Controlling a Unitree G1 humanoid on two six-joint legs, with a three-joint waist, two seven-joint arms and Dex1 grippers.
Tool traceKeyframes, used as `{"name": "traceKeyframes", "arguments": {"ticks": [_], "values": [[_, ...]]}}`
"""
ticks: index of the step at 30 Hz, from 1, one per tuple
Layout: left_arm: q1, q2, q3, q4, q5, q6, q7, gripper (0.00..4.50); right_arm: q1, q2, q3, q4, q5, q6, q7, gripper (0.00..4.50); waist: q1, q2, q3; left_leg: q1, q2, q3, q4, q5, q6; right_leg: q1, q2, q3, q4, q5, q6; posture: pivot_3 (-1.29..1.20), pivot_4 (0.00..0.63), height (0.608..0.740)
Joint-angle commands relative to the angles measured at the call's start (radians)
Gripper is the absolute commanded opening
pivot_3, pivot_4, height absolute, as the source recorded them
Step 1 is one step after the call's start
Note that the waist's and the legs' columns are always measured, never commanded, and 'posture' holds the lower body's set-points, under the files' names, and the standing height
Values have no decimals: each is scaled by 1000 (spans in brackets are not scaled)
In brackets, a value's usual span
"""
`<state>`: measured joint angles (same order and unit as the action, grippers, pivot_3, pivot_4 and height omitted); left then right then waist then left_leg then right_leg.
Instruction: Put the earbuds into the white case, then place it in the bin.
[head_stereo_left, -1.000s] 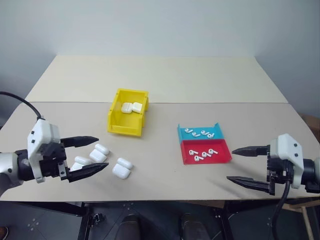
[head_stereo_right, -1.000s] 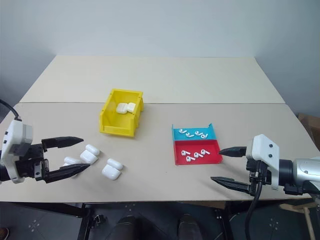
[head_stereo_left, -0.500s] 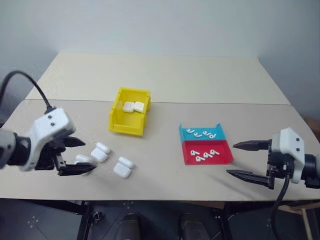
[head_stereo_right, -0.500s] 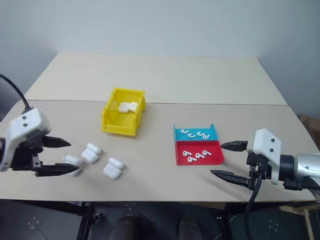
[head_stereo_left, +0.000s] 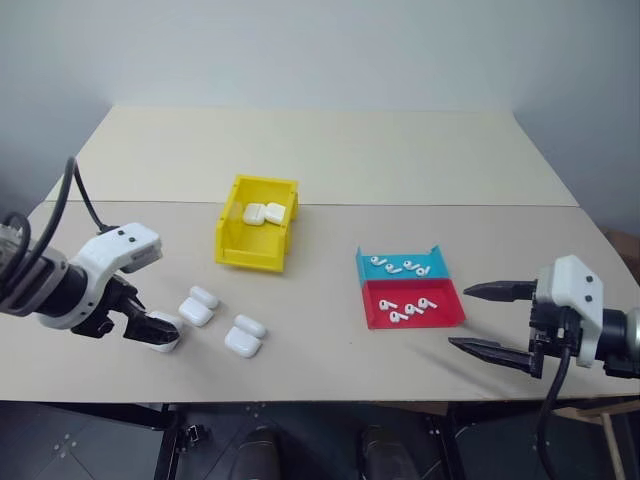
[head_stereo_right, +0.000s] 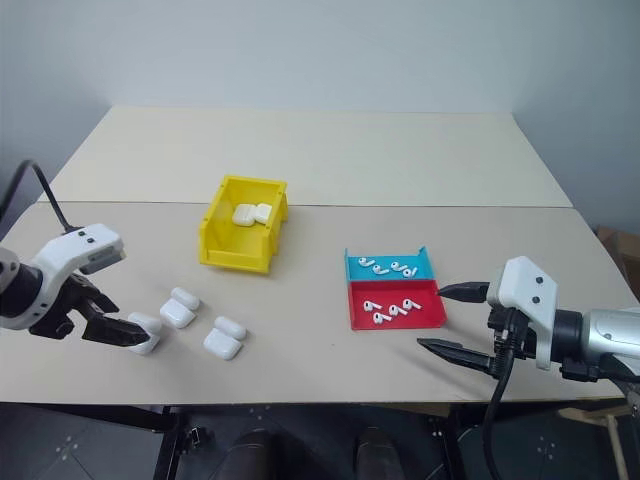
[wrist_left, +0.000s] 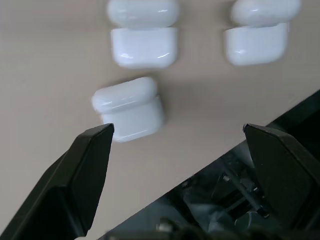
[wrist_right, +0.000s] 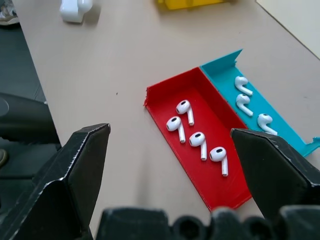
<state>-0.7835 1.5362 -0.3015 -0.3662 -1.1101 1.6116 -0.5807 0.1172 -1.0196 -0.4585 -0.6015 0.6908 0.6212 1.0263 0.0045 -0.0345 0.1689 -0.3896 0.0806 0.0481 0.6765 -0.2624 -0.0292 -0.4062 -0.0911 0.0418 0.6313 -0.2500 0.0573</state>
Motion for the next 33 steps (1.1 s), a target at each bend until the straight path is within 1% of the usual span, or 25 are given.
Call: {"name": "traceKeyframes", "arguments": {"ticks": [1, 3, 6, 11, 15, 17, 20, 28, 33], "values": [[-72, 36, -113, 9, -62, 3, 85, 4500, -16, -6, -40, -36, 55, 42, -15, 4465, 2, 0, 0, 0, 0, 0, 0, 0, 0, 0, 0, 0, 0, 0, 0, 0, 150, 740], [-106, 43, -159, 26, -117, 3, 144, 4500, -18, -25, -64, -29, 79, 64, 1, 4465, 4, 0, 0, 0, 0, 0, 0, 0, 0, 0, 0, 0, 0, 0, 0, 0, 150, 740], [-148, 43, -196, 89, -246, 3, 272, 4500, -26, -62, -87, -1, 90, 84, 32, 4465, 7, 0, 0, 0, 0, 0, 1, 0, 0, 0, 0, 0, 1, 0, 0, 0, 150, 740], [-196, 60, -273, 195, -523, 3, 557, 4500, -76, -148, -85, 79, 99, 97, 107, 4465, 5, -1, 0, 0, 0, 0, 1, 0, 0, 0, 0, 0, 1, 0, 0, 0, 150, 740], [-212, 82, -305, 233, -736, 3, 764, 4500, -108, -179, -85, 127, 91, 92, 155, 4465, 6, -1, 0, 0, 0, -1, 1, 0, 0, 0, -1, 0, 1, 0, 0, 0, 150, 740], [-194, 81, -324, 250, -828, -18, 860, 4500, -116, -183, -73, 142, 78, 79, 176, 4465, 7, -1, 0, 0, 0, -1, 1, 0, 0, 0, -1, 0, 1, 0, 0, 0, 150, 740], [-162, 37, -344, 273, -862, -67, 957, 4500, -141, -186, -48, 162, 65, 71, 185, 4465, 7, 0, 0, 1, 0, 0, 1, 0, 0, 1, -1, 0, 1, 0, 0, 0, 150, 740], [-136, -108, -360, 376, -862, -120, 1093, 4500, -159, -215, -58, 194, 56, 86, 222, 4465, 9, -1, 0, 0, -1, 0, 2, 1, -1, 1, -1, 0, 0, 0, 0, 0, 150, 740], [-120, -137, -346, 384, -862, -116, 1104, 4500, -171, -228, -61, 206, 51, 90, 237, 4465, 7, -1, 0, 0, -1, 0, 2, 1, -2, 1, -1, 0, 1, 0, 0, 0, 150, 740]]}}
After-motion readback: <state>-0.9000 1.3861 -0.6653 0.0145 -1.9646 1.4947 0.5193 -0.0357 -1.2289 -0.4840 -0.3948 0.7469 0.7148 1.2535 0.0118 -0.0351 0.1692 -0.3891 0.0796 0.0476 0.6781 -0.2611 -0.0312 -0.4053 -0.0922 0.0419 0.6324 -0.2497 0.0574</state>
